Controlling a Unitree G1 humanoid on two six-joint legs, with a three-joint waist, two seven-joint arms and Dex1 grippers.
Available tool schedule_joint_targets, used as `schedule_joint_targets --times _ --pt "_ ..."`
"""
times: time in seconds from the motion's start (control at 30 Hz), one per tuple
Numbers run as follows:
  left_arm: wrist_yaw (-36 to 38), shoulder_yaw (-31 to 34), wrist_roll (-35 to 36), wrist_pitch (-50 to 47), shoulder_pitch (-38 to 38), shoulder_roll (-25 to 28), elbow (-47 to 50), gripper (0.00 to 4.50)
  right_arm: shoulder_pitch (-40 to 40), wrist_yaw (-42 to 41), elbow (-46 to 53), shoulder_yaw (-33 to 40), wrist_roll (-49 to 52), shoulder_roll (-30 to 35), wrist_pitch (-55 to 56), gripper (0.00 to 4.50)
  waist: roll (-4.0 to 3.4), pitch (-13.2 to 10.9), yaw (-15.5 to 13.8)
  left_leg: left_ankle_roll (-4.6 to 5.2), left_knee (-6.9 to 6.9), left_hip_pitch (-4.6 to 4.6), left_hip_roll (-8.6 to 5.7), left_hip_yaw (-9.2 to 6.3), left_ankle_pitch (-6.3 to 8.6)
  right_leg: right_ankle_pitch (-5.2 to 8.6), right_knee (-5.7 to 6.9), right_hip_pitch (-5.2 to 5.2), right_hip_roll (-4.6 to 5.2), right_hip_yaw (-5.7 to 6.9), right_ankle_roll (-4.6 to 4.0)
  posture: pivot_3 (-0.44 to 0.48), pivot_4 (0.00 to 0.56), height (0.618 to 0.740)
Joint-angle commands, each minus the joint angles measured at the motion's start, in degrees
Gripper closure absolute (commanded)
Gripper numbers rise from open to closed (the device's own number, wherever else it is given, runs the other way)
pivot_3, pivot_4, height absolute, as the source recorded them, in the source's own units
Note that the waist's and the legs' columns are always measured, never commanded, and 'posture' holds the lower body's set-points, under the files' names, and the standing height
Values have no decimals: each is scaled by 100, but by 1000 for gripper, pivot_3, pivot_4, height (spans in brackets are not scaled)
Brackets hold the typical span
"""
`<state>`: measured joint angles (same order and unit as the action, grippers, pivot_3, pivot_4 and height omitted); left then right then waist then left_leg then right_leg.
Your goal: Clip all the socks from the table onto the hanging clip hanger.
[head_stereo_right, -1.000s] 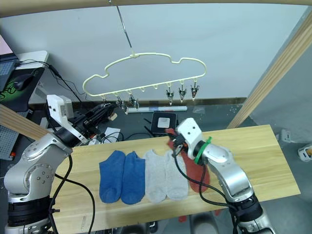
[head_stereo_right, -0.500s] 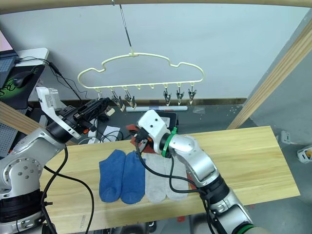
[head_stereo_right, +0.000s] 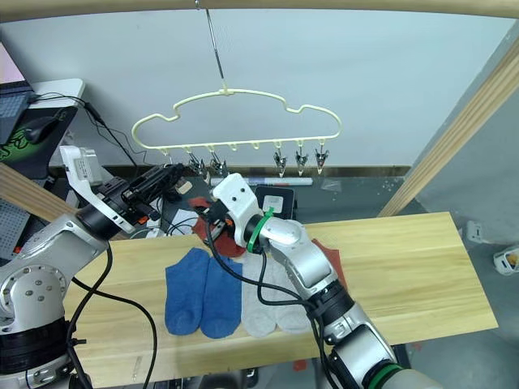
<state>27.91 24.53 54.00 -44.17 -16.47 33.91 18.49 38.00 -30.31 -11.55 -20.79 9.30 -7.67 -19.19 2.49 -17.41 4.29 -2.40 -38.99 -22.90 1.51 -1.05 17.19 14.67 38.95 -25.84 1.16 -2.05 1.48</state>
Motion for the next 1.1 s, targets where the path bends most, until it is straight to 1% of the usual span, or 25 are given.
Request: schedule_joint_targets --times 0.03,0.33,0.63,1.1 --pt "-45 93 120 139 24 -26 332 4186 281 -104 -51 123 260 -461 67 4500 0 0 -11 -3 0 0 1 -1 -2 0 1 -1 0 3 0 -21 249 740" --pt "-79 51 124 185 106 -54 431 4186 551 -318 -340 54 472 -578 103 4500 0 0 -49 -20 -2 1 2 0 -13 -6 4 -2 -1 7 -10 -10 252 740" --pt "-63 -18 60 223 137 -55 423 4186 872 -269 -518 194 798 -765 74 4500 1 1 -107 -23 -3 0 3 -1 -15 -7 5 -2 -1 9 -12 -10 250 740" --pt "-124 -51 163 122 117 -118 416 4186 876 -309 -441 133 1225 -850 -134 4500 2 2 -106 -23 -5 0 4 -1 -15 -7 7 -2 -1 10 -12 -11 249 740"
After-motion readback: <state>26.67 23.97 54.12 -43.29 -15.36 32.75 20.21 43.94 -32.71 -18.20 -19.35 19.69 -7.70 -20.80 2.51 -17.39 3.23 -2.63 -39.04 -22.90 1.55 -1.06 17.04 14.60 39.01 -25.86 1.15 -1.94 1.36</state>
